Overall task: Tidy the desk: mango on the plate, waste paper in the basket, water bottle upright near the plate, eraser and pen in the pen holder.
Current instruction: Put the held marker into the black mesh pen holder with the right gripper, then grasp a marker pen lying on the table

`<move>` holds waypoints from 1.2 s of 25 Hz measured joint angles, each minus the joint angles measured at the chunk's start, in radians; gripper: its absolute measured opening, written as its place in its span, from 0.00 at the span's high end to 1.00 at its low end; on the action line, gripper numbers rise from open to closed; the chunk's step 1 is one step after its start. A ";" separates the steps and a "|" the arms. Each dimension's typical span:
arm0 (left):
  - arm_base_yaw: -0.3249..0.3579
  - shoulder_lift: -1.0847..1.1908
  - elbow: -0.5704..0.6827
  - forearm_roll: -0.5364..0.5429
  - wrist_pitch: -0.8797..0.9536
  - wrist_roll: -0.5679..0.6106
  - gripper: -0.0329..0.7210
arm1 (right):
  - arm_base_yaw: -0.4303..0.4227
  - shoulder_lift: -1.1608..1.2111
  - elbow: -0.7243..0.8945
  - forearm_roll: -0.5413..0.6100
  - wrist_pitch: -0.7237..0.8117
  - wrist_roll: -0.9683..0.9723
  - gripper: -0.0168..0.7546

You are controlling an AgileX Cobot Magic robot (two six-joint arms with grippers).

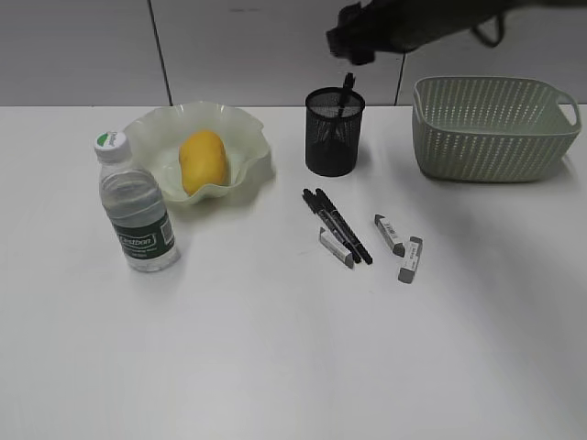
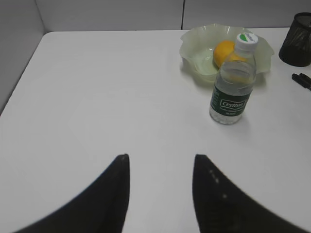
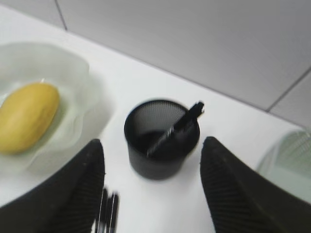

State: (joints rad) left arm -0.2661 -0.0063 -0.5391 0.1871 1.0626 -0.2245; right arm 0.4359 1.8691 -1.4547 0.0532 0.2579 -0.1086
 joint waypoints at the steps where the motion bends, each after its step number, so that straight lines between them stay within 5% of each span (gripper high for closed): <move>1: 0.000 0.000 0.000 0.000 0.000 0.000 0.53 | 0.000 -0.077 0.032 -0.010 0.106 0.000 0.38; 6: 0.000 0.005 0.000 0.000 0.000 0.000 0.55 | 0.002 -0.454 0.324 -0.034 0.555 0.056 0.47; 11: 0.000 0.102 0.000 -0.001 -0.001 0.004 0.61 | 0.003 -0.878 0.674 -0.046 0.804 0.122 0.47; 16: 0.000 0.291 -0.019 -0.103 -0.043 0.160 0.62 | 0.003 -1.336 0.906 -0.041 0.834 0.148 0.48; 21: -0.018 0.562 -0.135 -0.241 -0.166 0.284 0.63 | 0.003 -1.629 0.934 -0.067 0.785 0.151 0.54; 25: -0.127 0.864 -0.269 -0.283 -0.314 0.309 0.63 | 0.003 -1.758 0.943 -0.085 0.785 0.151 0.60; 28: -0.320 1.103 -0.401 -0.246 -0.418 0.278 0.63 | 0.003 -1.805 0.944 -0.087 0.785 0.151 0.61; 30: -0.448 1.297 -0.526 -0.173 -0.468 0.148 0.63 | 0.003 -1.818 0.944 -0.087 0.784 0.151 0.61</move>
State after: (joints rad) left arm -0.7144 1.2906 -1.0655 0.0146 0.5942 -0.0767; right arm 0.4386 0.0510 -0.5108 -0.0342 1.0424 0.0424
